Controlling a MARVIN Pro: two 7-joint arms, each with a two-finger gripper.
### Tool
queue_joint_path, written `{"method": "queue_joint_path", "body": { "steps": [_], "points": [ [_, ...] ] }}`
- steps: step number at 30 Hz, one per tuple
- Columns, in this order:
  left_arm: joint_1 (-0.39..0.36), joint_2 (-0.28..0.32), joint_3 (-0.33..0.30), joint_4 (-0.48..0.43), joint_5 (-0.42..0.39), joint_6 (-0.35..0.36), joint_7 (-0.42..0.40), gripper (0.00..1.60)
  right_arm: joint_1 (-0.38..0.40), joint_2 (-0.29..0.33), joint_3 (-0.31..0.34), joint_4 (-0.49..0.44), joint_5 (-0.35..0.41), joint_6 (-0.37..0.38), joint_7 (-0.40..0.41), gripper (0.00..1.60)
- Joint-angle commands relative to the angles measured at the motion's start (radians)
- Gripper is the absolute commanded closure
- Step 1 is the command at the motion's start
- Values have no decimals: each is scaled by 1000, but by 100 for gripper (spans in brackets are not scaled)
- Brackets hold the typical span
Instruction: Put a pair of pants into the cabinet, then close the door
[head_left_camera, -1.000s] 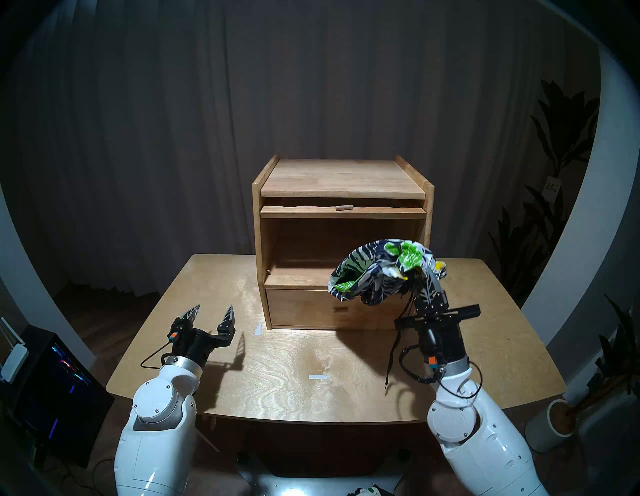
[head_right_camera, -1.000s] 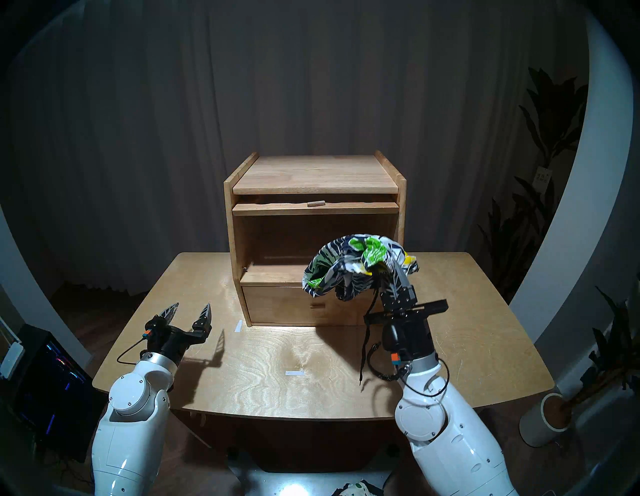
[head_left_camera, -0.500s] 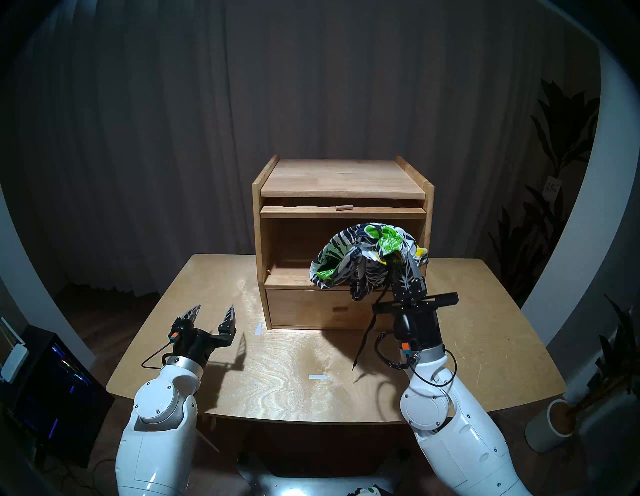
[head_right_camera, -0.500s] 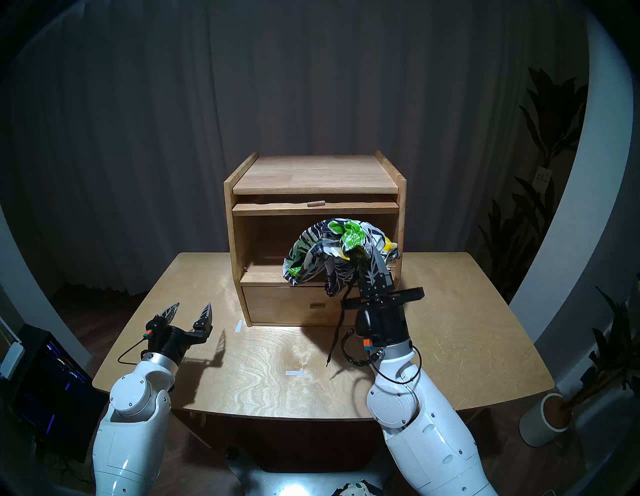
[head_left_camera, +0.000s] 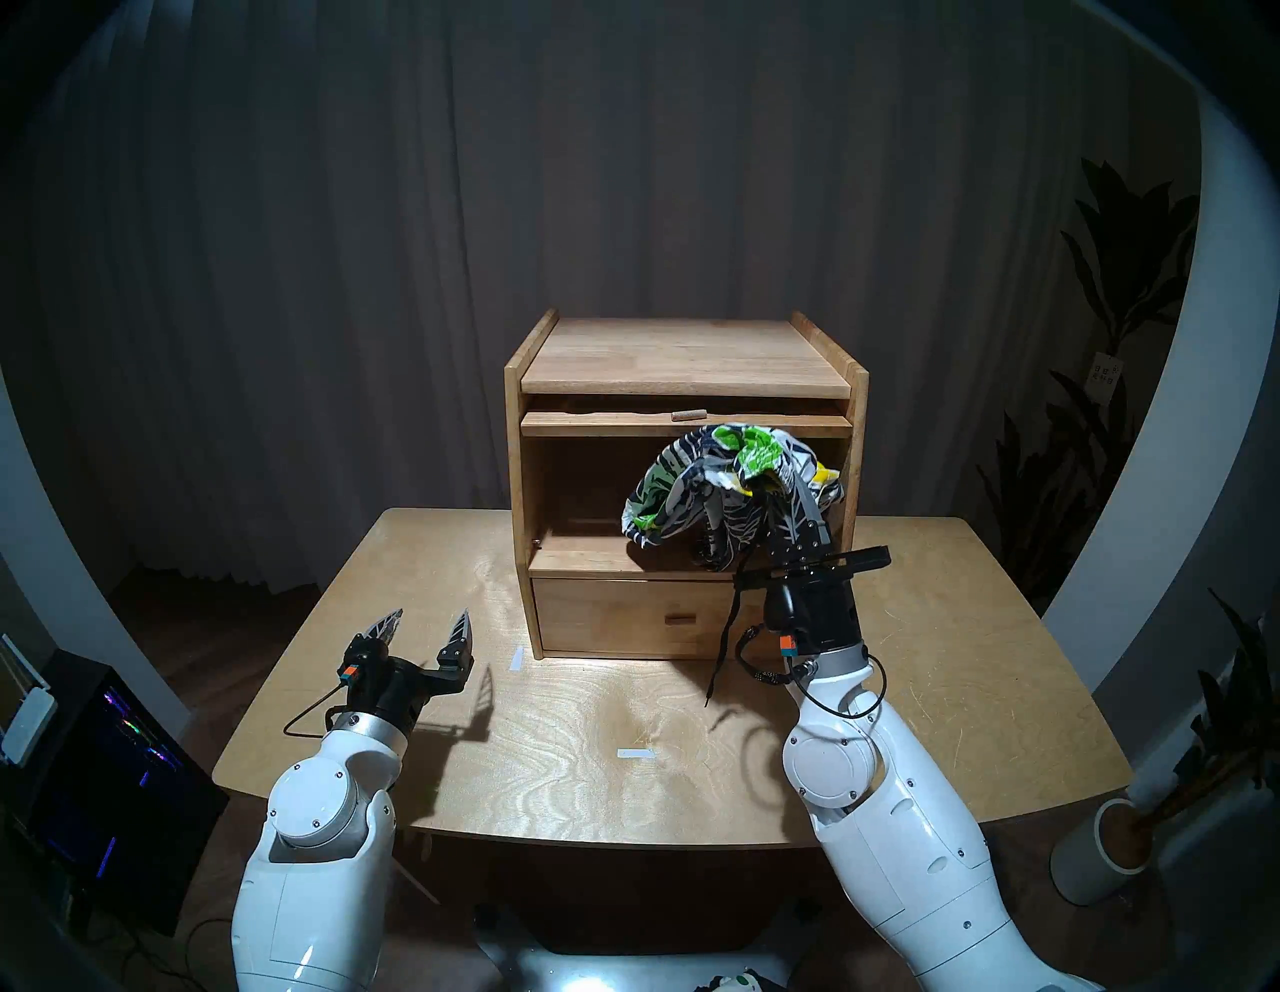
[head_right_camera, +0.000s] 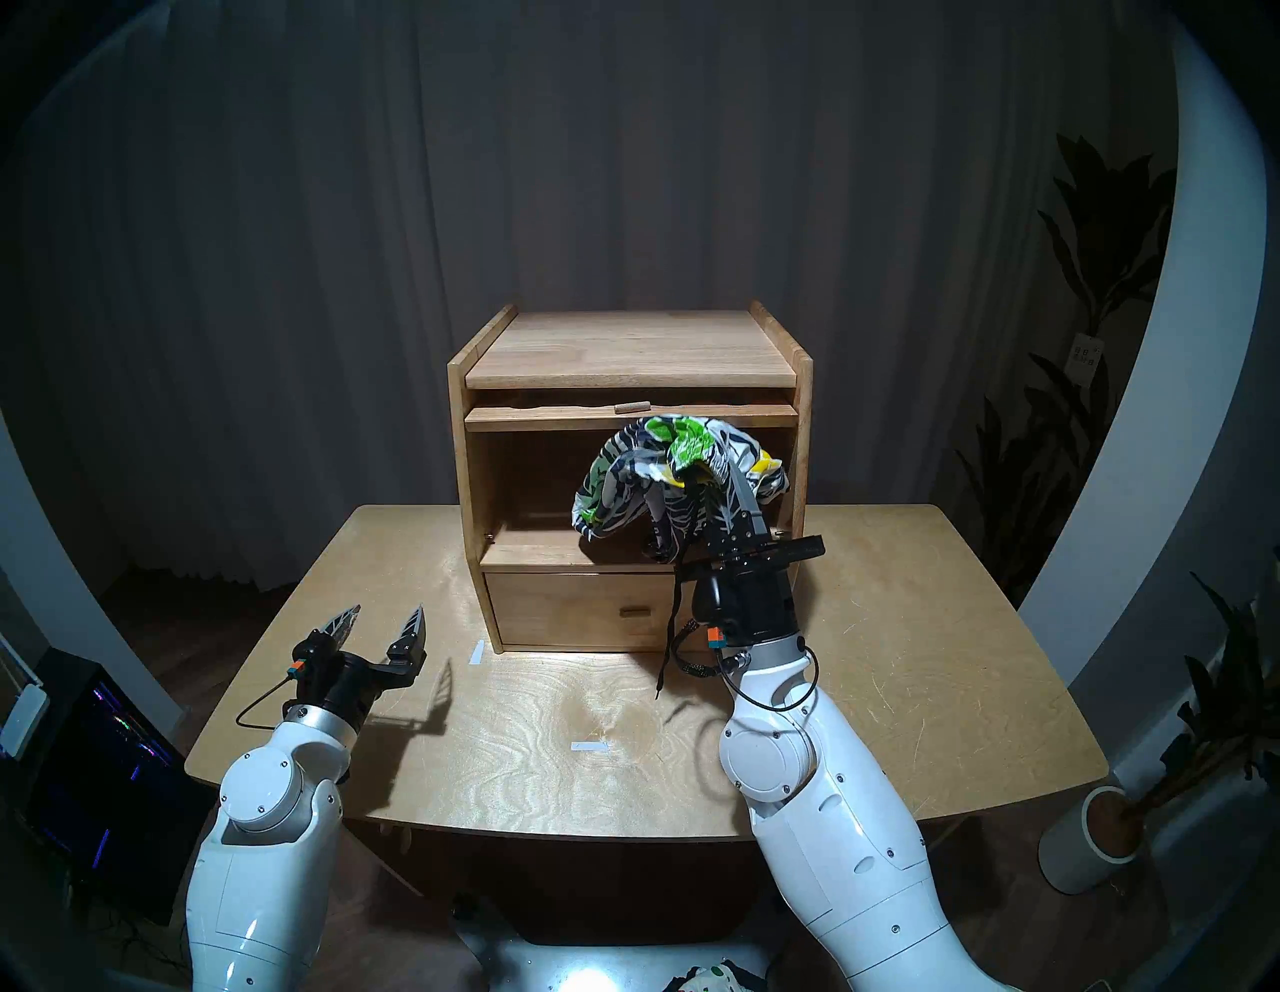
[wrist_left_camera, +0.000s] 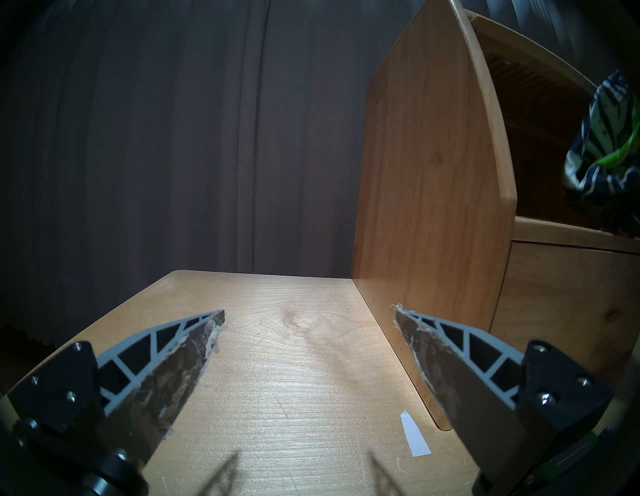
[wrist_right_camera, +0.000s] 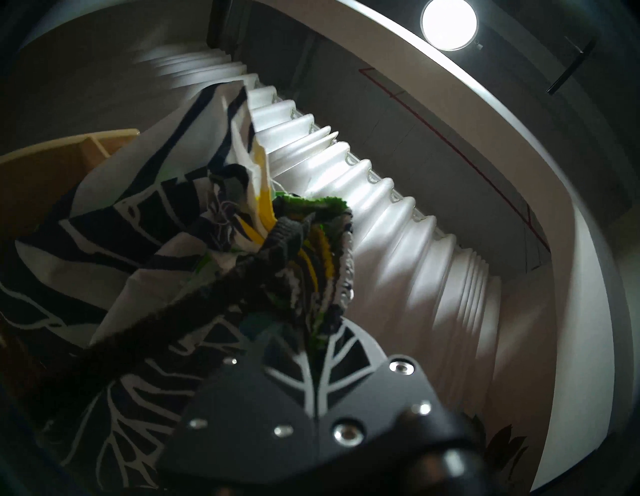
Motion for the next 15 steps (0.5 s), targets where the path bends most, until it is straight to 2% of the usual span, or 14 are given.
{"method": "queue_joint_path", "body": {
  "steps": [1,4,9,15],
  "points": [
    [-14,3,-3,-20,-1,-8,-1,0,-108,10,-104,-67,92,-54,57,160],
    [-14,2,-3,-18,-1,-7,-3,0,-154,-11,-122,-127,145,-68,76,160],
    [-14,2,-4,-15,-1,-6,-5,0,-138,-24,-136,-179,239,-53,97,160],
    [-15,1,-4,-14,0,-6,-7,0,-93,-71,-109,-242,376,-14,116,160]
  ]
}}
